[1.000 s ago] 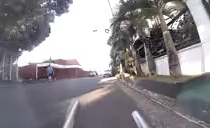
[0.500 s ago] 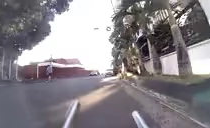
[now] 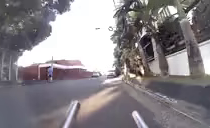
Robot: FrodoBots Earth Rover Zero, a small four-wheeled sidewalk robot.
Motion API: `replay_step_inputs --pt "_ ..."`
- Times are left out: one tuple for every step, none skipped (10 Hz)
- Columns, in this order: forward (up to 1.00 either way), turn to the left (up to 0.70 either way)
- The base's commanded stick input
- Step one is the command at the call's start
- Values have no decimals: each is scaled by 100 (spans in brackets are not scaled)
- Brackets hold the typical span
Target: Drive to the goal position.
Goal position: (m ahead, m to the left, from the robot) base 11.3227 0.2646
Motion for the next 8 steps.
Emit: replay_step_inputs --pt "70 -35" --pt "70 -35" --pt "70 -35" --pt "70 -35" --pt "70 -12" --pt "70 0" --pt "70 0" --pt "70 0"
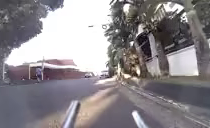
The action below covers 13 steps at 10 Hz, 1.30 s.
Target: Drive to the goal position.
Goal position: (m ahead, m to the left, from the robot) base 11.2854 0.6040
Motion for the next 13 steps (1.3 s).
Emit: replay_step_inputs --pt "70 0" --pt "70 0" --pt "70 0" --pt "70 0" --pt "70 0" --pt "70 0" --pt "70 0" --pt "70 0" --pt "70 0" --pt "70 0" --pt "70 0" --pt "70 0" --pt "70 0"
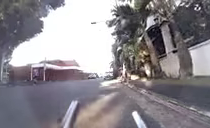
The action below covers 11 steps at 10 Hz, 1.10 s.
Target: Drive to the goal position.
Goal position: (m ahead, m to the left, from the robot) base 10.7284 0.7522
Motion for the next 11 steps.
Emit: replay_step_inputs --pt "70 -21" --pt "70 -35" --pt "70 -35" --pt "70 -35" --pt "70 -35" --pt "70 -35" --pt "70 -35" --pt "70 -35" --pt "70 -35" --pt "70 -23" --pt "70 -9"
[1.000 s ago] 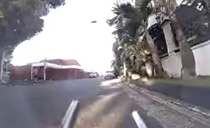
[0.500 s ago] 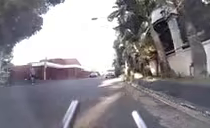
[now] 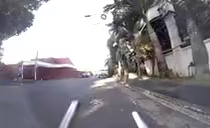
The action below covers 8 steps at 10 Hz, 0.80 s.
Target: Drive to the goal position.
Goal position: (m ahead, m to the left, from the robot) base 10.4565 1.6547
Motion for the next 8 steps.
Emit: replay_step_inputs --pt "70 0" --pt "70 0" --pt "70 0" --pt "70 0" --pt "70 0" --pt "70 0" --pt "70 0" --pt "70 0"
